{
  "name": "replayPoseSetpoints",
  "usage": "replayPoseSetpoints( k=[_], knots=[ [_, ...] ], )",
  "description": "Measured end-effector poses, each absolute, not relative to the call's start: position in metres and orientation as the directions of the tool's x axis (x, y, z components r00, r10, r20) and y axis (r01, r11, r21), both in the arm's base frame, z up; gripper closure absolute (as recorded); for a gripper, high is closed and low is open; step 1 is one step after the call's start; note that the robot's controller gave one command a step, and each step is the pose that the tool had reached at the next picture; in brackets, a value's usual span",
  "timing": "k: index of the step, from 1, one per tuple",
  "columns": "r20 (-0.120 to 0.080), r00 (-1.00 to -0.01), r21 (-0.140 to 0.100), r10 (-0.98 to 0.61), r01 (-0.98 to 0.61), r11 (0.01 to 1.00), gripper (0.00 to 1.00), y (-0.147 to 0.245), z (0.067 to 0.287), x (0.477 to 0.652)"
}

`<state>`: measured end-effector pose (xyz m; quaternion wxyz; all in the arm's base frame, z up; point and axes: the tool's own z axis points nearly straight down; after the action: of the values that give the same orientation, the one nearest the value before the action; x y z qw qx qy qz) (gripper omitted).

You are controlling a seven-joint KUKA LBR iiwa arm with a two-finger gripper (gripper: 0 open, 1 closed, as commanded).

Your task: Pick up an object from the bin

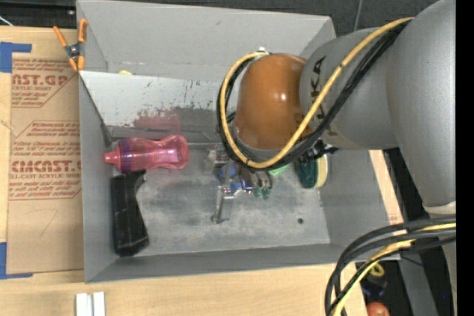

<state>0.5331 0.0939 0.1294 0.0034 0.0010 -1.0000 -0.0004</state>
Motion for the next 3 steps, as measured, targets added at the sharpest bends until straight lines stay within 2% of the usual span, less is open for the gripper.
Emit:
replayPoseSetpoints(
  k=[1, 2, 3],
  knots=[
    [-0.001, -1.0, 0.002, 0.0, 0.0, 1.0, 0.0, 0.093, 0.134, 0.535],
    [0.001, -0.966, 0.0, -0.258, -0.258, 0.966, 0.0, 0.0, 0.069, 0.578],
    [-0.005, -0.917, 0.002, -0.4, -0.4, 0.917, 0.0, 0.015, 0.105, 0.588]
  ],
)
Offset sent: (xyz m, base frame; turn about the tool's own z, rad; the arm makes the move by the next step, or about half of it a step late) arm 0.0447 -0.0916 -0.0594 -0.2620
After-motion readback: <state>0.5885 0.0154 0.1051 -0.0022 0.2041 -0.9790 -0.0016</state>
